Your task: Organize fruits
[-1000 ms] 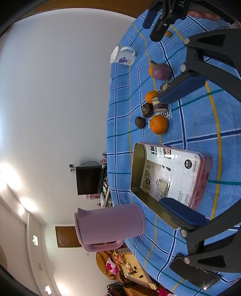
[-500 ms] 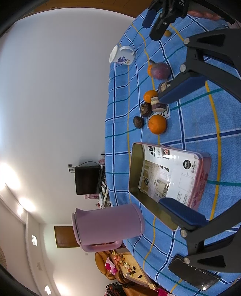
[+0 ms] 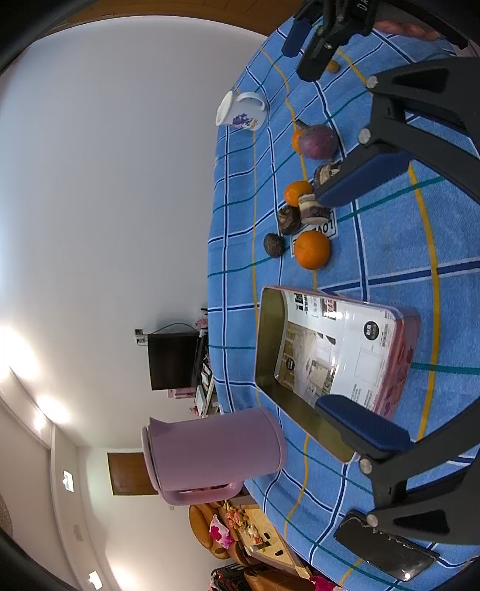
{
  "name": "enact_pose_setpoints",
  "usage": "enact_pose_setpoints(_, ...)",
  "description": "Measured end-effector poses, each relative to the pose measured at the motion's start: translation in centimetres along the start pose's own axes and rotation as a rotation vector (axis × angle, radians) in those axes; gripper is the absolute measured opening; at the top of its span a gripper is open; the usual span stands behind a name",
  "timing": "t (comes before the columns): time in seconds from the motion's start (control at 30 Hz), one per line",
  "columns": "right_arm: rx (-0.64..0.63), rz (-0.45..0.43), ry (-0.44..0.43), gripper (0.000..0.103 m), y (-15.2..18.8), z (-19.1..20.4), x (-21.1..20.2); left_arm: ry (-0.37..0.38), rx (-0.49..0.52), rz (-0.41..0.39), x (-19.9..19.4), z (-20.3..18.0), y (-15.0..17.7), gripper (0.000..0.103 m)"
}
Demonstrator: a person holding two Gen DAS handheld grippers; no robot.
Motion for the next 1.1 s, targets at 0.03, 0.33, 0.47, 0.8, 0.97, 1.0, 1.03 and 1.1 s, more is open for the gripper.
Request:
enact_pose_setpoints(0.03,-0.001,0.0,0.0,0.102,0.0,0.0,0.0,0.0,0.0,0.0,0.0,0.0,0.0,0.103)
enact_pose_setpoints(0.33,0.001,-0.002,-0.001,0.102,-0.1,0.1,0.2,0.0,0.003,0.003,0.1,-0.1,0.0,0.103)
enact_pose_setpoints(0.47,0.0,-0.004,-0.003,0.102,-0.2,0.1,0.1,0.001,0.005,0.003,0.1,-0.3,0.0,0.103)
enact_pose_setpoints(0.8,0.003,-0.011,0.004,0.102,-0.2,-0.4,-0.1,0.007,0.015,0.014,0.5,-1.1,-0.1,0.103)
enact_pose_setpoints(0.97,0.014,-0.012,0.017,0.102,-0.1,-1.2,-0.1,0.014,0.022,0.019,0.7,-1.6,0.1,0.103)
enact_pose_setpoints(1.0,0.017,-0.013,0.026,0.102,0.0,-1.5,-0.1,0.016,0.023,0.021,0.7,-1.8,0.1,0.103)
enact_pose_setpoints(1.03,0.02,-0.016,0.037,0.102,0.0,-1.8,-0.1,0.018,0.023,0.022,0.8,-1.9,0.2,0.103)
enact_pose_setpoints(1.1,0.021,-0.02,0.057,0.102,0.0,-2.3,-0.2,0.026,0.024,0.026,1.0,-2.3,0.3,0.103)
Point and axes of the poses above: each gripper's, at about its wrist camera, not at the fingertips, and x roughly the way its jaws point, z to its left, y to its underside, the point moved 9 cm from there along x, roughly the way its jaws point, and after that the axes turned 5 degrees about x, right-handed, at the moved point
